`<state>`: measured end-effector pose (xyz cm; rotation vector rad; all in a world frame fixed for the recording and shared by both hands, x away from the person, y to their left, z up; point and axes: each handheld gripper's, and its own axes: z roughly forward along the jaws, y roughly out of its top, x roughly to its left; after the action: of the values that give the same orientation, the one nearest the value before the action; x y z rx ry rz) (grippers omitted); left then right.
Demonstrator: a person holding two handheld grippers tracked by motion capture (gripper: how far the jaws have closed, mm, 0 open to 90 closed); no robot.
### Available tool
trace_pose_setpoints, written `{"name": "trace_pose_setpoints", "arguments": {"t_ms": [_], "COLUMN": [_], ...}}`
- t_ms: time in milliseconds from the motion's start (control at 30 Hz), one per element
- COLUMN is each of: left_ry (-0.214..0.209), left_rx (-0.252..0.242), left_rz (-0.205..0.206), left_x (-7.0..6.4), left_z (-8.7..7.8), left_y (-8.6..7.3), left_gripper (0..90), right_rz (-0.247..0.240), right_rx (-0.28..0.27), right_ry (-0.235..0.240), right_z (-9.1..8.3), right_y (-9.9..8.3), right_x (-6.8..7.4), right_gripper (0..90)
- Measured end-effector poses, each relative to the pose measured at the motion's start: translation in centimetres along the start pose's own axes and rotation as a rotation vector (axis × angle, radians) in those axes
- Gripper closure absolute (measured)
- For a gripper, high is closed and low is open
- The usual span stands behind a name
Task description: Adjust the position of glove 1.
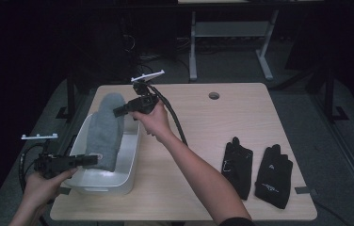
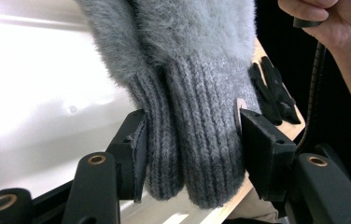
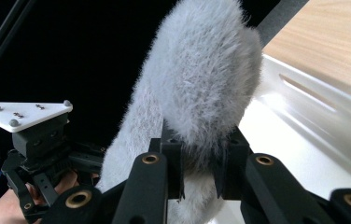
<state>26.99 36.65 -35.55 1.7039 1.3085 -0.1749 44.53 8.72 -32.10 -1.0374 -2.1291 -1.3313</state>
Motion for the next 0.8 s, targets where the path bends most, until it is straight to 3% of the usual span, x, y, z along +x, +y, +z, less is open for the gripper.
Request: {"name": "trace_pose_setpoints", "arguments": {"t_ms": [333, 467, 800], "left_ry": [0.003, 0.021, 0.035], "left_rx": [0.023, 0.033, 0.074], "left_rz": [-0.035, -0.024, -0.041], "left_x": [1.2, 1.5, 2.1], "left_z": [-0.1, 0.0, 0.3], "left_y": [-0.8, -1.1, -2.1], "left_gripper": [45.9, 45.8, 44.8], "right_rz": [0.002, 0.014, 0.034], "right_rx": [0.032, 0.041, 0.068], "right_ry": [-0.001, -0.001, -0.006], "right_z": [1.5, 2.1, 3.3], "right_y": [-0.4, -0.7, -1.9], "right_x": [-0.4, -0.8, -1.6], "right_gripper": [76.1, 76.1, 76.1]}}
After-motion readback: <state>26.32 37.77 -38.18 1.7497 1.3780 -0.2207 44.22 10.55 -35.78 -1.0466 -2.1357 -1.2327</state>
